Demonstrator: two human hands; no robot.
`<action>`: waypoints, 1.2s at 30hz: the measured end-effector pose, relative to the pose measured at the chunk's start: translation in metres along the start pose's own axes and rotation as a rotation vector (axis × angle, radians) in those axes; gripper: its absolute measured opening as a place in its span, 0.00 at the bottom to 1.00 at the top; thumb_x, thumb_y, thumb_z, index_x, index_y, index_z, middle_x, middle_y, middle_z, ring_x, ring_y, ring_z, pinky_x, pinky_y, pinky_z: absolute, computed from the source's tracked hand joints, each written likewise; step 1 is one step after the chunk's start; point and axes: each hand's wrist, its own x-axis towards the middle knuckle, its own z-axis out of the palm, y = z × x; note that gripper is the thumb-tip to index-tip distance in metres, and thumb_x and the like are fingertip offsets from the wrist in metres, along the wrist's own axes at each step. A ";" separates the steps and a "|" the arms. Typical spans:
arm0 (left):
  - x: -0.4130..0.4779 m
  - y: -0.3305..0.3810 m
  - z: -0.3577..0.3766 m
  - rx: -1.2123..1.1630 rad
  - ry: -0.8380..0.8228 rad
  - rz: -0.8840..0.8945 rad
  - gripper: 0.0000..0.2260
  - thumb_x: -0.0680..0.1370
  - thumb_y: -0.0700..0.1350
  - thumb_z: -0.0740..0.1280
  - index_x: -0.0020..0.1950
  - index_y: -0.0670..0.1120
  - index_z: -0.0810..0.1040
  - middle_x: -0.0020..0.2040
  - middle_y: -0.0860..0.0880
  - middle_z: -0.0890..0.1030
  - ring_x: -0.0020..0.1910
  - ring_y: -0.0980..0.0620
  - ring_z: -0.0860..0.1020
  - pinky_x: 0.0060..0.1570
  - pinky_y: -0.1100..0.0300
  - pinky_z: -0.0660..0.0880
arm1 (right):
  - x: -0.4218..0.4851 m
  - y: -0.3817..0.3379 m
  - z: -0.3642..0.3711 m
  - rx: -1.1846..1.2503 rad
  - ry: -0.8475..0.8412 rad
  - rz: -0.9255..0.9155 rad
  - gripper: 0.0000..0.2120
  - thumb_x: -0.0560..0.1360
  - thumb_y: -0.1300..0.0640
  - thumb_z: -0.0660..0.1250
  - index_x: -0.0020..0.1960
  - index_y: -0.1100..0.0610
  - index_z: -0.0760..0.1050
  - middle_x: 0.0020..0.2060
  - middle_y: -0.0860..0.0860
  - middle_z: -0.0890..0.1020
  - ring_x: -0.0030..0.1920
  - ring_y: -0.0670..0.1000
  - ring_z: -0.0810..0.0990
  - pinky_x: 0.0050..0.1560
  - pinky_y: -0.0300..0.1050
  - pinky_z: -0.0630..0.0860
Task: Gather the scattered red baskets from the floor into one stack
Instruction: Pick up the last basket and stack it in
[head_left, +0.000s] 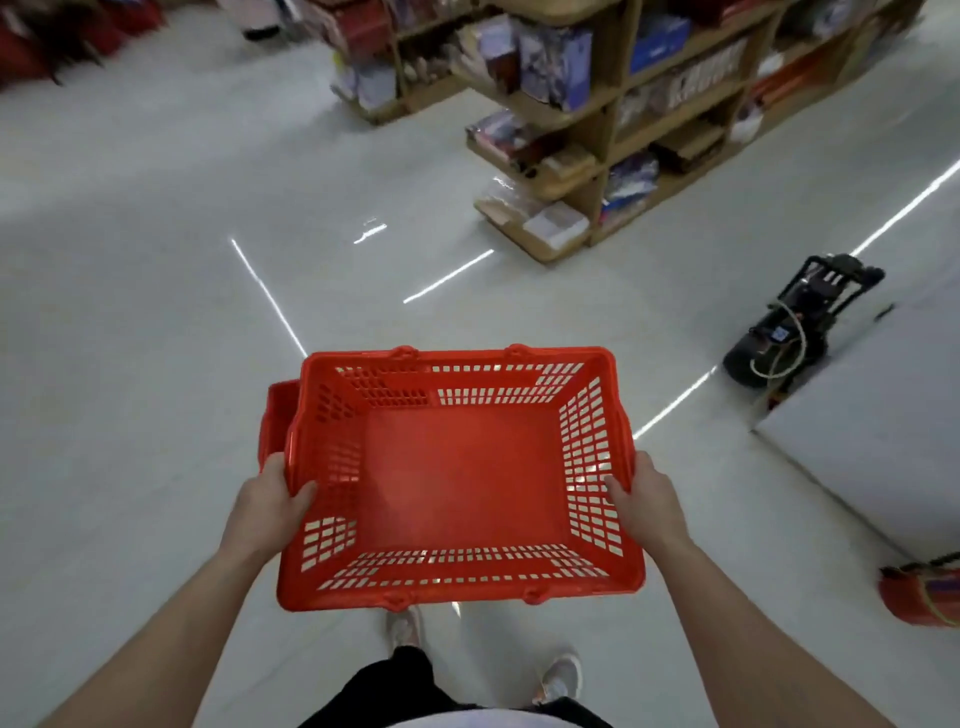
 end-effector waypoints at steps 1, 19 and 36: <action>0.000 -0.021 -0.009 -0.013 0.023 -0.034 0.15 0.76 0.46 0.72 0.58 0.44 0.73 0.48 0.39 0.83 0.46 0.36 0.81 0.41 0.51 0.73 | 0.005 -0.024 0.008 -0.017 -0.019 -0.039 0.18 0.79 0.45 0.64 0.65 0.52 0.69 0.54 0.50 0.83 0.39 0.44 0.80 0.44 0.46 0.79; 0.223 -0.232 -0.069 -0.148 -0.056 -0.226 0.21 0.77 0.56 0.68 0.66 0.49 0.70 0.55 0.48 0.83 0.39 0.53 0.81 0.41 0.53 0.80 | 0.106 -0.277 0.205 -0.180 -0.130 -0.089 0.21 0.79 0.45 0.63 0.67 0.54 0.66 0.57 0.52 0.82 0.49 0.53 0.85 0.49 0.55 0.81; 0.336 -0.323 0.076 -0.148 -0.218 -0.307 0.24 0.79 0.52 0.68 0.70 0.52 0.59 0.61 0.46 0.80 0.51 0.44 0.82 0.49 0.49 0.78 | 0.234 -0.234 0.358 -0.212 -0.230 0.000 0.21 0.80 0.48 0.65 0.67 0.58 0.67 0.56 0.56 0.82 0.47 0.57 0.84 0.48 0.56 0.81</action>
